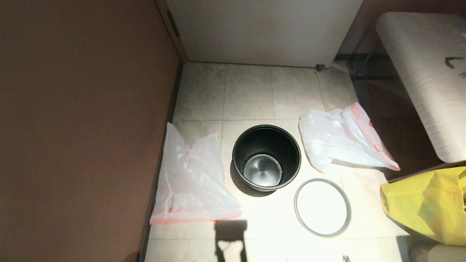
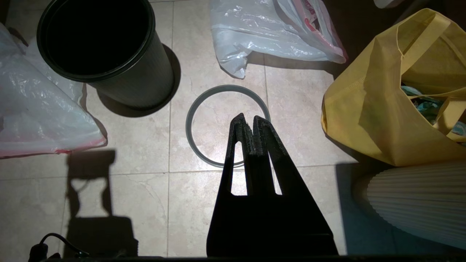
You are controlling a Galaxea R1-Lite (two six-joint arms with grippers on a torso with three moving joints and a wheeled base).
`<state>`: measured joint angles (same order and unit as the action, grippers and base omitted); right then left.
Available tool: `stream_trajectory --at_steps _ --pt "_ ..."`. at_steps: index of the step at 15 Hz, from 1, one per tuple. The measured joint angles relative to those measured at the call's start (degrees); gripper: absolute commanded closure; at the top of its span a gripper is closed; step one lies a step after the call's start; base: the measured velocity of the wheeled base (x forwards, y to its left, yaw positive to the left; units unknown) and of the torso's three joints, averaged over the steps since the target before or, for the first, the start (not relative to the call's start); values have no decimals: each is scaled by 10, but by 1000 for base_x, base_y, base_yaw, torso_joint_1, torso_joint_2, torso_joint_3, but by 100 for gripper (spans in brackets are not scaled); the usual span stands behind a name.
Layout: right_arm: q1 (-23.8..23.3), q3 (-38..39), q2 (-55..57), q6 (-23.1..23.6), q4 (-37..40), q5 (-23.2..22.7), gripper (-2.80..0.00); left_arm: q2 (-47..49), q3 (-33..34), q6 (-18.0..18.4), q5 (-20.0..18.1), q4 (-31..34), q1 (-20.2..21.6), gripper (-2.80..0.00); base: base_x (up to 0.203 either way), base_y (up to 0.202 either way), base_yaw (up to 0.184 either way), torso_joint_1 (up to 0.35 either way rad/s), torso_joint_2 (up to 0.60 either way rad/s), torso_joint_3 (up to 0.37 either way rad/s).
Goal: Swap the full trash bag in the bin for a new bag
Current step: Pick up a new trash bag
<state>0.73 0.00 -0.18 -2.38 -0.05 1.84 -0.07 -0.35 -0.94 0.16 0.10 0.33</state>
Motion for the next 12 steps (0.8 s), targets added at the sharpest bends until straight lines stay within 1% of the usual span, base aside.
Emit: stream_trajectory --at_steps 12 --pt "0 0 0 0 0 0 0 0 1 3 -2 0 0 0 0 0 0 0 0 0"
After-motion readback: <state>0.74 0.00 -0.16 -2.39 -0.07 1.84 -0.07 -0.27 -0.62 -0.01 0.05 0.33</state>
